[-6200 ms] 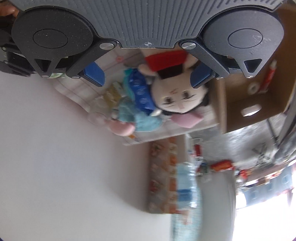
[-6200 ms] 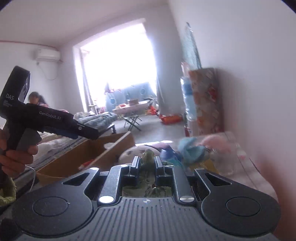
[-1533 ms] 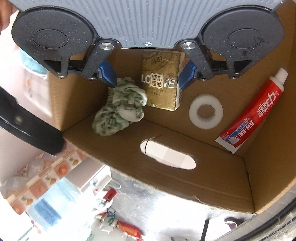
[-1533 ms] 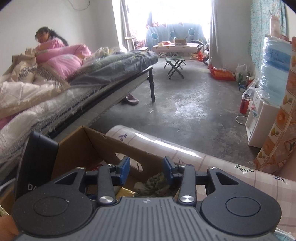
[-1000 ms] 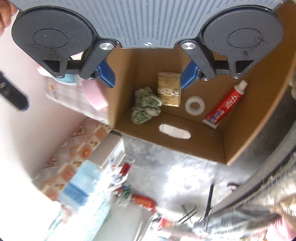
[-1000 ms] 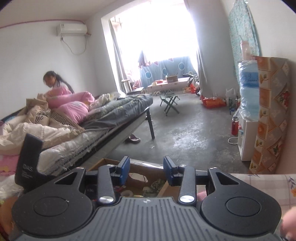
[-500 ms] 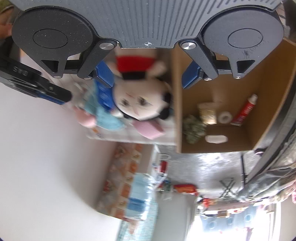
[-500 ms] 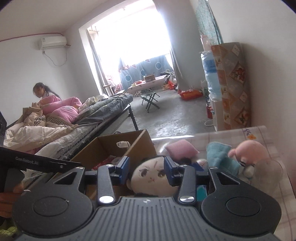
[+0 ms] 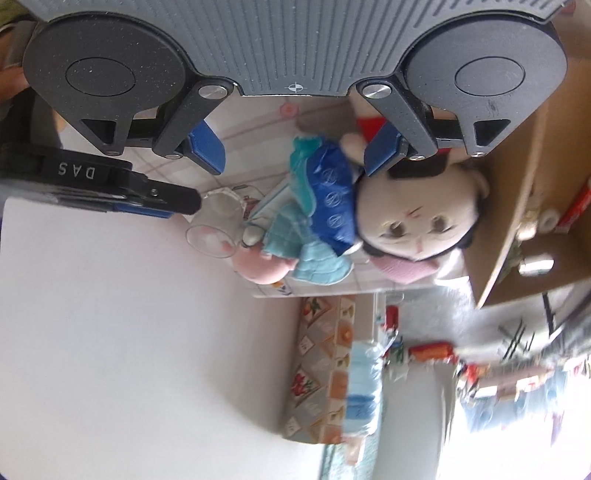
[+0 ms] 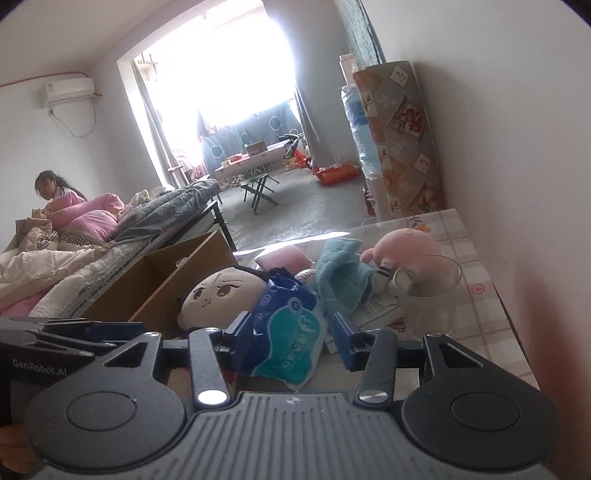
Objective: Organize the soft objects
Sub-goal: 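Move the left gripper to the blue wet-wipes pack beside the doll, then grasp the blue wet-wipes pack with the left gripper while the right grasps the light blue towel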
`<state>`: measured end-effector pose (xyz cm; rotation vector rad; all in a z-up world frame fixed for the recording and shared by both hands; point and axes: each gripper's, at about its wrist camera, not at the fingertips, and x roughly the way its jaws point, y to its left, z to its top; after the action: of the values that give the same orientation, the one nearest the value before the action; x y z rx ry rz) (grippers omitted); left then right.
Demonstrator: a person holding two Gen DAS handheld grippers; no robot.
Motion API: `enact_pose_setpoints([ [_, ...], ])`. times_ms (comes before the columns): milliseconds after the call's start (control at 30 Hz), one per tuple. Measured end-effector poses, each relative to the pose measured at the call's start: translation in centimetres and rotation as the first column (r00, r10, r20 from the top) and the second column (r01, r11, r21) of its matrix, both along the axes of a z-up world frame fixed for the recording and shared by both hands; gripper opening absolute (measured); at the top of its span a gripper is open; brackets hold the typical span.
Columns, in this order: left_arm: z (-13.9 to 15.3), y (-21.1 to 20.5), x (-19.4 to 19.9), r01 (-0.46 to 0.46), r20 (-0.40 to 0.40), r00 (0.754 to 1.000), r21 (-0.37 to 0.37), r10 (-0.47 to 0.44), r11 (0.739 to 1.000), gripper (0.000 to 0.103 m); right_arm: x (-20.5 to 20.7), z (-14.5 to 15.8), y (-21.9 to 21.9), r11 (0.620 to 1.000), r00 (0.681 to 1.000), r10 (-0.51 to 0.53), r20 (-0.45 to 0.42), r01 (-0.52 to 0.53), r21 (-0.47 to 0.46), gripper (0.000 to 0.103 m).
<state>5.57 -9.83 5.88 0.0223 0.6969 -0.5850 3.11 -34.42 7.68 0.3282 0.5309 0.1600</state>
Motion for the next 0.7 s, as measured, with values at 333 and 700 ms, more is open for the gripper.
enact_pose_setpoints([
  [333, -3.6, -5.6, 3.9, -0.011, 0.084, 0.996, 0.154, -0.002, 0.988, 0.061, 2.8, -2.2, -1.8, 0.998, 1.000, -0.003, 0.009, 0.002, 0.063, 0.050],
  [700, -6.6, -7.3, 6.6, -0.018, -0.005, 1.000, 0.220, 0.019, 0.975, 0.063, 8.6, -2.4, -1.2, 0.996, 0.998, 0.062, -0.012, -0.061, 0.057, 0.050],
])
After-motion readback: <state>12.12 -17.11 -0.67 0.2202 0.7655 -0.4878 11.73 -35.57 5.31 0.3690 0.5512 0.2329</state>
